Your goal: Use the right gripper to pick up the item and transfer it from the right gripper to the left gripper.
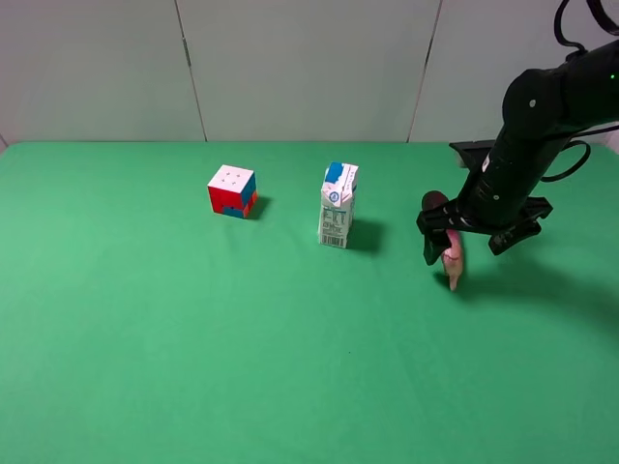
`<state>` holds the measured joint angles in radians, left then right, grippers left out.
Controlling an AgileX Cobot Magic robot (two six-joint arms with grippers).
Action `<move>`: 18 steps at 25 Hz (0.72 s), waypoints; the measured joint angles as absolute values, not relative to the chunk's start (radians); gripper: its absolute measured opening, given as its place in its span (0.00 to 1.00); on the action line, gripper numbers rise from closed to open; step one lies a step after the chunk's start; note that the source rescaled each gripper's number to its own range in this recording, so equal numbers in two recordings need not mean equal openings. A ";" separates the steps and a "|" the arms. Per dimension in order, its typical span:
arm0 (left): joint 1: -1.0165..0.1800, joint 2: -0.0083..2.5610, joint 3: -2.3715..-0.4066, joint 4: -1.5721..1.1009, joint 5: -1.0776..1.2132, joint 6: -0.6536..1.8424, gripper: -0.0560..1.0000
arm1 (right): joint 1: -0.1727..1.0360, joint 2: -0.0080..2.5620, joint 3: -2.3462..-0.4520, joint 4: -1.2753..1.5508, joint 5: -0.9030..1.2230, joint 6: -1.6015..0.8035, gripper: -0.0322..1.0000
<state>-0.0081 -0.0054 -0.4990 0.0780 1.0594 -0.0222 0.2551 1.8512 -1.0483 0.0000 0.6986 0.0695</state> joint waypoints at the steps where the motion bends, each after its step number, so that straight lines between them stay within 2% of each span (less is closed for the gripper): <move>1: -0.008 -0.005 -0.499 0.078 1.059 -0.022 0.98 | 0.255 1.858 -1.048 0.000 0.694 0.069 1.00; 18: -0.008 -0.005 -0.499 0.078 1.059 -0.022 0.98 | 0.255 1.940 -1.048 0.000 0.653 0.069 1.00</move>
